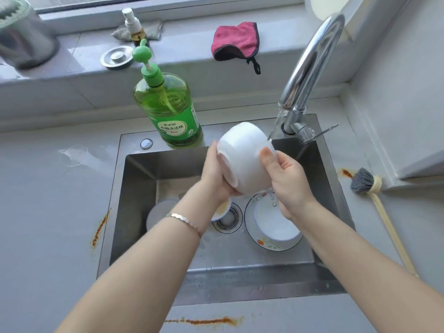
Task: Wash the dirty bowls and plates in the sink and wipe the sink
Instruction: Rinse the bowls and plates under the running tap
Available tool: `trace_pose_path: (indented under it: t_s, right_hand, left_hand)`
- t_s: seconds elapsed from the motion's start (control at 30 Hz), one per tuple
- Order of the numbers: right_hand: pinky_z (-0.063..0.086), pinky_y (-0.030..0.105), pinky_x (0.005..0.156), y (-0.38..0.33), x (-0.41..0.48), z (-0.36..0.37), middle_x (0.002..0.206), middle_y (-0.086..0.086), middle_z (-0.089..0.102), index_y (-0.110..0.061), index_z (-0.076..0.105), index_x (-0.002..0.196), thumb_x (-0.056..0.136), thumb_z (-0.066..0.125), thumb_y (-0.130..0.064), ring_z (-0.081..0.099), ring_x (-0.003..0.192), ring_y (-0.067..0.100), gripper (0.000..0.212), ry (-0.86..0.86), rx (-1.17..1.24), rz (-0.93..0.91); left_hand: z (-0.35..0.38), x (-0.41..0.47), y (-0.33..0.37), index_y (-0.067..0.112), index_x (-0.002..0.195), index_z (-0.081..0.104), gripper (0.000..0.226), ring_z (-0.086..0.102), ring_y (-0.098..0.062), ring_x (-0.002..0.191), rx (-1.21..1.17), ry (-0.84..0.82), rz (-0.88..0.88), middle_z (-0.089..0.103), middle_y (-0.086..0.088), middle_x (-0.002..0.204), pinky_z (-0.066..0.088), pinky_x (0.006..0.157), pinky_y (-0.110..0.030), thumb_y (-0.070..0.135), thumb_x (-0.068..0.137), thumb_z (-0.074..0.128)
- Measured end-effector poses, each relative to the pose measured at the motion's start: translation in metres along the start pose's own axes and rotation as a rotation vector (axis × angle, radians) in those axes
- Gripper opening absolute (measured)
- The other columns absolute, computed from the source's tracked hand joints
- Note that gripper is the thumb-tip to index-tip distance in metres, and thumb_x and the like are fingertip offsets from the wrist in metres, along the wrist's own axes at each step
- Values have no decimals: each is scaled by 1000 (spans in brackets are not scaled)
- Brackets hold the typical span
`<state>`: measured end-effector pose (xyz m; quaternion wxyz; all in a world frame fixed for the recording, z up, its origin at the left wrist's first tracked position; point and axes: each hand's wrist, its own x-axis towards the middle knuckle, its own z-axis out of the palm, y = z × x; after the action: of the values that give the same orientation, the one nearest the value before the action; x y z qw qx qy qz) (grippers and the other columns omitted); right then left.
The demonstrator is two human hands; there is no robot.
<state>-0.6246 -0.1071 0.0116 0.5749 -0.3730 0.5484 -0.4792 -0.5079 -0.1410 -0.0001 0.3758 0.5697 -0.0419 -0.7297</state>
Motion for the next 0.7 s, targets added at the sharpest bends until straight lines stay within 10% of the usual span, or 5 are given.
trace_pose_path:
  t_s: [0.2, 0.33, 0.53, 0.7]
  right_hand:
    - [54, 30, 71, 6, 7, 26, 71, 1, 62, -10, 56, 76, 93, 53, -22, 61, 69, 10, 21, 142, 151, -60]
    - [43, 15, 64, 21, -1, 14, 70, -13, 56, -18, 60, 80, 90, 59, -29, 55, 64, -8, 15, 15, -287, -285]
    - [31, 34, 79, 50, -11, -17, 61, -17, 36, -19, 49, 62, 85, 51, -45, 33, 65, 2, 35, -259, -837, -815]
    - [25, 19, 106, 45, -26, -42, 135, -9, 37, -28, 46, 130, 76, 57, -61, 33, 122, 6, 65, 14, -435, -104]
  left_hand:
    - [17, -7, -29, 8, 100, 64, 50, 68, -25, 74, -326, -68, -52, 72, -12, 80, 58, 57, -32, 45, 99, 31]
    - [3, -20, -18, 5, 127, 52, 68, 66, -30, 84, -72, -31, 20, 65, -18, 109, 56, 67, -38, 57, 97, 21]
    - [-23, -33, -17, 13, 125, 45, 58, 62, -31, 85, 284, 60, 134, 55, -19, 117, 55, 53, -41, 43, 81, 65]
    - [-42, -37, -38, 20, 128, 46, 36, 62, -37, 99, 142, -26, 135, 58, -14, 123, 57, 62, -48, 35, 95, 47]
